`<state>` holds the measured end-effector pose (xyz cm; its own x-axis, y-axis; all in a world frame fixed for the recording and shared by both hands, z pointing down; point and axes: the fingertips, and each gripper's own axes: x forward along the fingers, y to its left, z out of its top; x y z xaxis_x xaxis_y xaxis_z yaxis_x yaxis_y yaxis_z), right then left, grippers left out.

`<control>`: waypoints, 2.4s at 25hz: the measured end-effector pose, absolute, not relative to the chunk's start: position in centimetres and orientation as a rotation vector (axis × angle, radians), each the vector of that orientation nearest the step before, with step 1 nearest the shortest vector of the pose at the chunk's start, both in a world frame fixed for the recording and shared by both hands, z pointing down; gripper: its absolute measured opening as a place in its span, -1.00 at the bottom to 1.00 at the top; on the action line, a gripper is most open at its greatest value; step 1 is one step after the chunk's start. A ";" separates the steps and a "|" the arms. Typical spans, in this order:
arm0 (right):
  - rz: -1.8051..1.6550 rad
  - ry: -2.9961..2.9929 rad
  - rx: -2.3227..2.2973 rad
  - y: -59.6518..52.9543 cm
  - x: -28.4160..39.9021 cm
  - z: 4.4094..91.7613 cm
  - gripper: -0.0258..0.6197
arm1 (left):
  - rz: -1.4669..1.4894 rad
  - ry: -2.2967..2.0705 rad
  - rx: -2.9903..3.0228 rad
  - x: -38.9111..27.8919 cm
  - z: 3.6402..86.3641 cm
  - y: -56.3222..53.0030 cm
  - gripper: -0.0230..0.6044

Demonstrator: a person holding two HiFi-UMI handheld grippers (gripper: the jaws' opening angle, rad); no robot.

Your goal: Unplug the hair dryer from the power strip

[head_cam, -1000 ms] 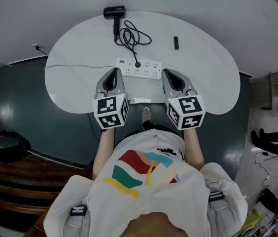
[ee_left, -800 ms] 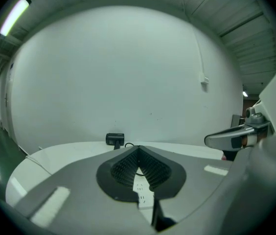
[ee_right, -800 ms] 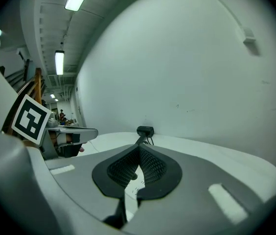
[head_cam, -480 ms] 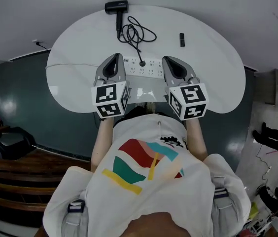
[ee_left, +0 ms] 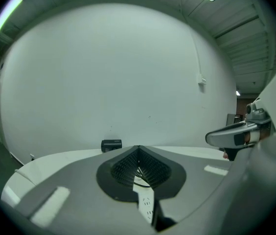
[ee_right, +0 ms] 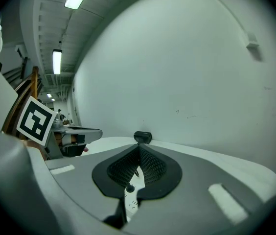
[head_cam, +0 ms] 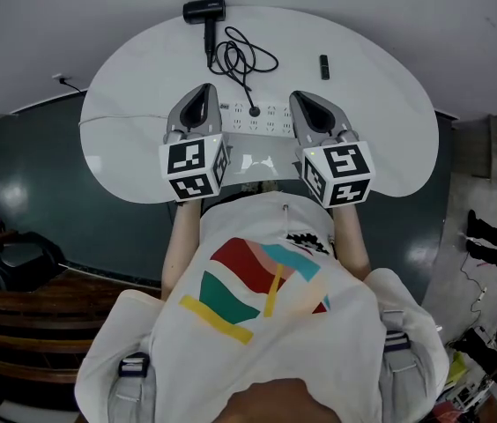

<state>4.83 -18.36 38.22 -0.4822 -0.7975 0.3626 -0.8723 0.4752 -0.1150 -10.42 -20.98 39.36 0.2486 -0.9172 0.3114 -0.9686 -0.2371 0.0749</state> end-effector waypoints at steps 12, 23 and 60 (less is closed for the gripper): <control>0.436 -2.444 1.455 -18.9 5.1 38.8 -0.88 | 0.406 -1.703 2.351 -10.3 40.1 -21.9 -0.93; 0.460 -2.425 1.436 -18.8 5.1 39.8 -0.88 | 0.920 -1.096 2.784 -7.5 44.0 -21.7 -0.60; 0.275 -2.477 1.132 -18.3 -0.4 43.5 -0.49 | 1.786 -0.063 2.454 -8.1 58.9 -17.7 -0.38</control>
<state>-0.42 -18.33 43.47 -0.5907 -0.6790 0.4359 -0.7581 0.6520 -0.0117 -8.06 -17.67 58.86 0.3090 0.0288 0.9506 -0.0957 -0.9935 0.0612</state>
